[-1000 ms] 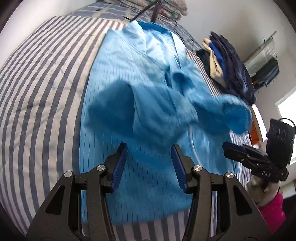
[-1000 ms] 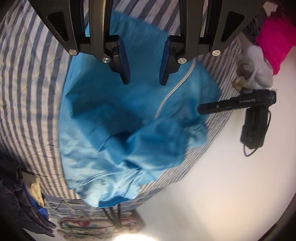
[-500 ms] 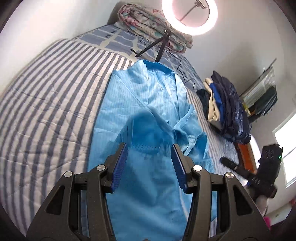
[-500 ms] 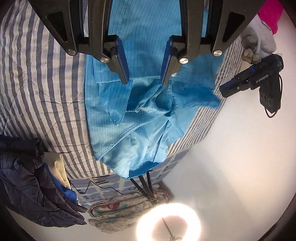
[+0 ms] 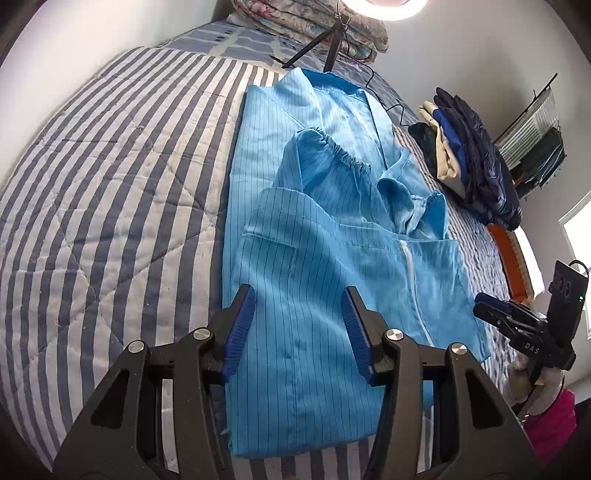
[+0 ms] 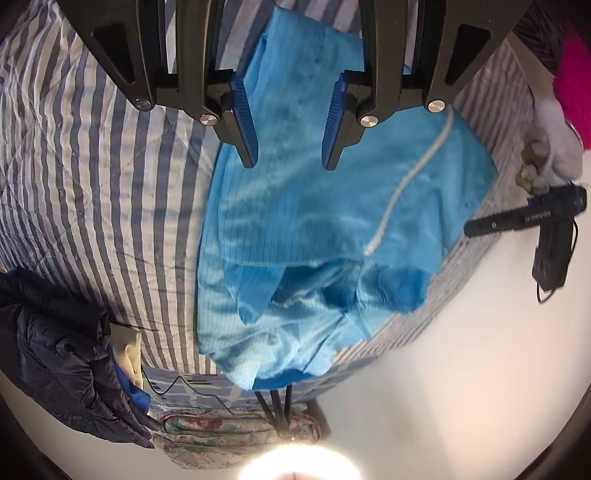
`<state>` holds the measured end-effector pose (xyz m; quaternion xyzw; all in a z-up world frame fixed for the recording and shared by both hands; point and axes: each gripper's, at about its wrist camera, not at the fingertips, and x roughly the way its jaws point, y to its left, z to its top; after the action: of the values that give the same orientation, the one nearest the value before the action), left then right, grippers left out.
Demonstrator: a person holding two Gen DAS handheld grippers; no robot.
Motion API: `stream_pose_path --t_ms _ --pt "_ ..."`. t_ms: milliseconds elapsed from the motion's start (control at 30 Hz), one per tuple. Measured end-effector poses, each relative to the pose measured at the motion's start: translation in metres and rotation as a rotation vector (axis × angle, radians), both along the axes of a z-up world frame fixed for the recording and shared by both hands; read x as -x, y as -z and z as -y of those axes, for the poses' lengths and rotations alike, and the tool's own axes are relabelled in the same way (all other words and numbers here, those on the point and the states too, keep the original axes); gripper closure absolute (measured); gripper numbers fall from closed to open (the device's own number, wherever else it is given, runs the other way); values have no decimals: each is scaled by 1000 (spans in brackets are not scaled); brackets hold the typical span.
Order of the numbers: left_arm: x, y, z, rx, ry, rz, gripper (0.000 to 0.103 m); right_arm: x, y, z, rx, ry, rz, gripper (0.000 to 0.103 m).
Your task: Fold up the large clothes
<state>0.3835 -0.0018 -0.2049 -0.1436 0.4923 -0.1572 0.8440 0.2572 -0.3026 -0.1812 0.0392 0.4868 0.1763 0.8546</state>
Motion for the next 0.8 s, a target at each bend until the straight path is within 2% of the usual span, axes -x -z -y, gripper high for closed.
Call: stream_pose_path --t_ms 133,300,400,467,567,600,733,800 --pt "-11 4 6 -9 -12 -1 53 -6 -6 -3 -29 -5 18 65" --pt "-24 14 12 -17 -27 -10 53 -26 3 -17 -39 -7 19 65" --pt "-32 15 15 -34 -33 6 53 -37 10 -27 -13 -11 25 64" --pt "-36 18 13 -39 -51 11 53 -42 17 -31 49 12 12 65" --pt "-44 25 10 -50 -73 -1 58 -50 29 -26 102 57 -32 80" --pt "-45 26 9 -60 -73 -1 63 -50 30 -24 91 74 -42 80" --pt "-33 13 9 -105 -63 14 64 -42 14 -27 70 42 -10 72" --pt "-17 0 9 -100 -37 37 65 -31 4 -27 59 15 14 69"
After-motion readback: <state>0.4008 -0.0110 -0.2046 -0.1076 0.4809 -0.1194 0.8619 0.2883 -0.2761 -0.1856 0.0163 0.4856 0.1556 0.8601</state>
